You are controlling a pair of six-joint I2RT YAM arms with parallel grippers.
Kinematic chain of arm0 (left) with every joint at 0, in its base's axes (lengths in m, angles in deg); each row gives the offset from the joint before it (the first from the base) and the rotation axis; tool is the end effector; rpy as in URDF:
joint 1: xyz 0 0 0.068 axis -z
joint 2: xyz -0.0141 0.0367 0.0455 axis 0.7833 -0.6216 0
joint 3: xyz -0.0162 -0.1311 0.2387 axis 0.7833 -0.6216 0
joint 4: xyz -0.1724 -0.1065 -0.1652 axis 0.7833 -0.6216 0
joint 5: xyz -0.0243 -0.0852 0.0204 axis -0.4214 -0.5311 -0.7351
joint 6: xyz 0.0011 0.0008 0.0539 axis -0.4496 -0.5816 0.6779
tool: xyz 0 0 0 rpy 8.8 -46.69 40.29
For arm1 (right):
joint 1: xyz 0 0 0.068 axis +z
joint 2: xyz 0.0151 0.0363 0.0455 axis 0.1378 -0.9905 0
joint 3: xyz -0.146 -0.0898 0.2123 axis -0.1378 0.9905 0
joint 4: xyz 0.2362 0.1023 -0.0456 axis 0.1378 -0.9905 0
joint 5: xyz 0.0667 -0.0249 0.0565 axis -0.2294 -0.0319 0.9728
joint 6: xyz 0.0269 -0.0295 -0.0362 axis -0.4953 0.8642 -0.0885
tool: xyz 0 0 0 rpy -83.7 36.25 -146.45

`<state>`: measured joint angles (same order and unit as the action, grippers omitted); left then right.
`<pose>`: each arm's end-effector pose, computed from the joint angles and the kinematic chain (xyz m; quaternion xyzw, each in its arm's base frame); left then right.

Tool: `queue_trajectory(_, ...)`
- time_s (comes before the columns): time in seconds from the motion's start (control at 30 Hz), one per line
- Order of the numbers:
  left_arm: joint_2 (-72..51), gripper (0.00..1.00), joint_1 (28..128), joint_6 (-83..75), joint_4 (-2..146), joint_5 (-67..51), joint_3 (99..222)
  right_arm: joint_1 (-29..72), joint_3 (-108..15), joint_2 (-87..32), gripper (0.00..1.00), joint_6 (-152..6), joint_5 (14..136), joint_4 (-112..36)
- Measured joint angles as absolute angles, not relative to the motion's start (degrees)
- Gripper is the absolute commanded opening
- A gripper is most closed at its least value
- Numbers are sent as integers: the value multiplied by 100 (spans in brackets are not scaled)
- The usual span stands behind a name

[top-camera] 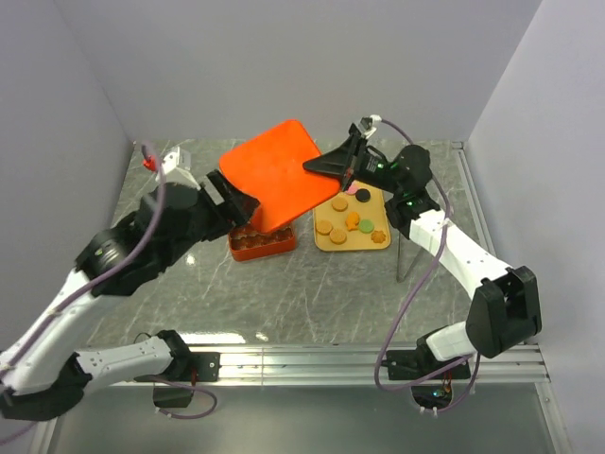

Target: Pack the cookies

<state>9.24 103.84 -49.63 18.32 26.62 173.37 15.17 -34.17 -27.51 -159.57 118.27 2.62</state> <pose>0.1051 -0.1104 0.4654 -0.1621 0.8001 -0.3390 0.4677 0.2832 0.1506 0.3950 -0.0021 0.6148 0.7648 0.1927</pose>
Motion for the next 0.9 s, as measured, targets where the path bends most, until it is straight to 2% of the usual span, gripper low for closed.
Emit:
queue_trajectory(0.03,784,83,9700,-4826,1854,2230,17138,1517,-3415,-2766,0,-15654,11729,-225)
queue_trajectory(0.13,384,83,8458,-4489,2048,1486,16797,1517,-3332,-2882,0,-15039,11403,-1090)
queue_trajectory(0.3,-453,82,7402,-3923,2400,571,16644,1565,-3198,-3617,0,-14620,10979,-1427)
queue_trajectory(0.63,-1083,79,6102,-3189,3373,-367,15665,2094,-3708,-5155,0,-14438,10192,-1595)
queue_trajectory(0.9,-1345,78,5910,-2859,3935,-723,15064,2488,-4372,-5691,0,-14495,9707,-1259)
